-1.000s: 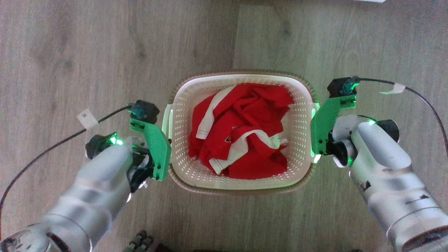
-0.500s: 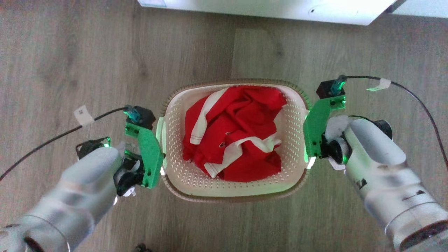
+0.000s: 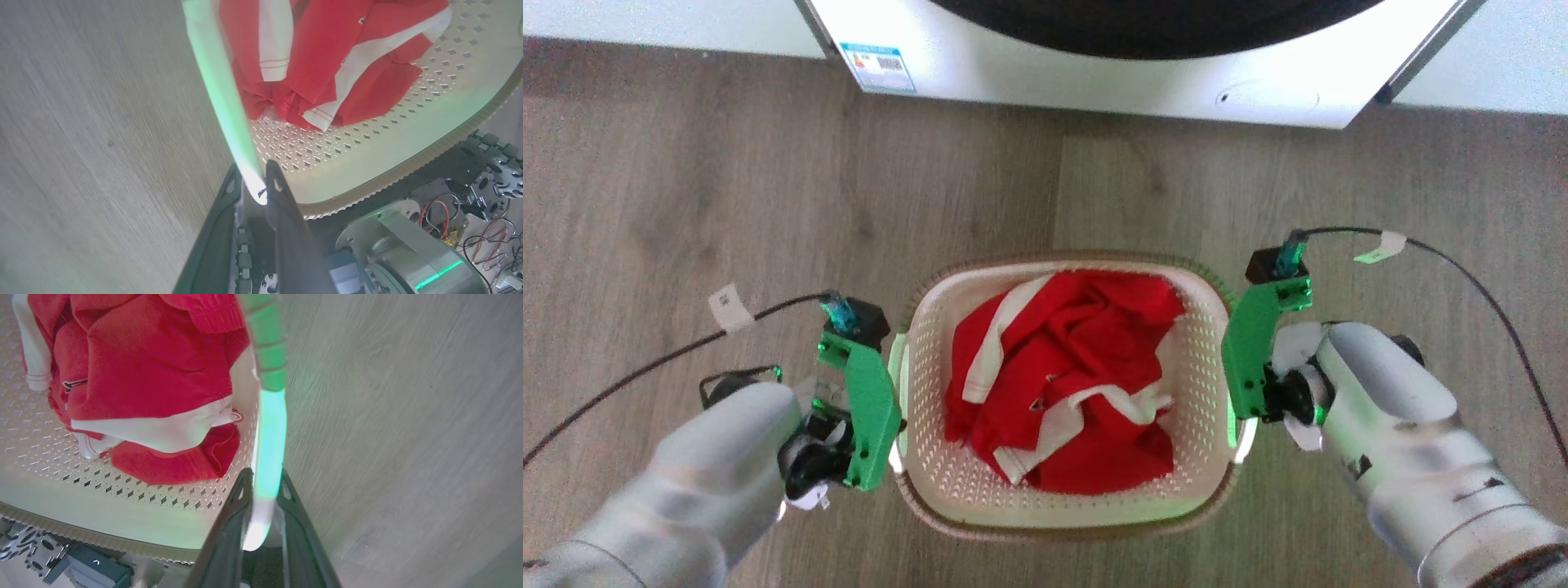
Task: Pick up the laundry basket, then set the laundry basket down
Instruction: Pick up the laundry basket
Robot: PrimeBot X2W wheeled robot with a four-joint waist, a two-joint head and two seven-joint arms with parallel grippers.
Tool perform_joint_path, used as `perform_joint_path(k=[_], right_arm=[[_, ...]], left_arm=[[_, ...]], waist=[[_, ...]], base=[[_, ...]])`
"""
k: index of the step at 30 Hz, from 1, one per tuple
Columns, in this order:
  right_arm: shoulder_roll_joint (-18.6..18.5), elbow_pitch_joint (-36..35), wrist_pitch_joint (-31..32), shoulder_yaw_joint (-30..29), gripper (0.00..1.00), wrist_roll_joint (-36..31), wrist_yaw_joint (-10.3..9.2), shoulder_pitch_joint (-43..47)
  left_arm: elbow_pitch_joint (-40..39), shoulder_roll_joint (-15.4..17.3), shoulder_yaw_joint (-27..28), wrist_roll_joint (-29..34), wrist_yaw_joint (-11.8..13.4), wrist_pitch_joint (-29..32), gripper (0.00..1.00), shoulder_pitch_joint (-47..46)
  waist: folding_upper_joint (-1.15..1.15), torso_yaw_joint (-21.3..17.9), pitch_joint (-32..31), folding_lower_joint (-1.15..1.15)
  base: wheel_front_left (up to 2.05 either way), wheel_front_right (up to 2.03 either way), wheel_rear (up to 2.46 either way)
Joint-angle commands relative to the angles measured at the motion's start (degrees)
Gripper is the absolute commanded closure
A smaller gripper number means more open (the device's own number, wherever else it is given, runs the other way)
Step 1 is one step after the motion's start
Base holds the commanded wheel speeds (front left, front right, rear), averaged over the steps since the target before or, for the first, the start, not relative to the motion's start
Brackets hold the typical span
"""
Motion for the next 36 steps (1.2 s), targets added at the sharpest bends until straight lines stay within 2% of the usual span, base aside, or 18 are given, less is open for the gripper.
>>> perform_joint_path(k=[1,18,25,36], right_arm=[[2.62,-3.11,0.66,1.44,1.00,0.96,0.42,0.07],[2.62,-7.86,9.02,4.23,1.00,5.17,0.42,5.33],[2.62,-9.38,10.76,3.96,1.00,4.91,0.42,7.03],[2.62,-11.17,12.55,2.13,1.00,2.98,0.42,8.44]], left_arm=[[-2.71,1.01,0.57,-0.29,-0.93,0.39,1.00,-0.79],[-10.17,5.36,0.56,-5.21,-0.93,7.60,1.00,4.33],[-11.93,6.59,0.56,-6.23,-0.93,8.80,1.00,4.89],[-12.37,6.78,0.56,-6.89,-0.93,9.31,1.00,5.03]], waist=[[0.00,-0.16,-1.70,0.00],[0.00,-1.26,-9.60,0.00],[0.00,-1.86,-10.60,0.00],[0.00,-2.05,-10.33,0.00]], base=[[0.00,0.00,0.00],[0.00,0.00,0.00],[0.00,0.00,0.00],[0.00,0.00,0.00]])
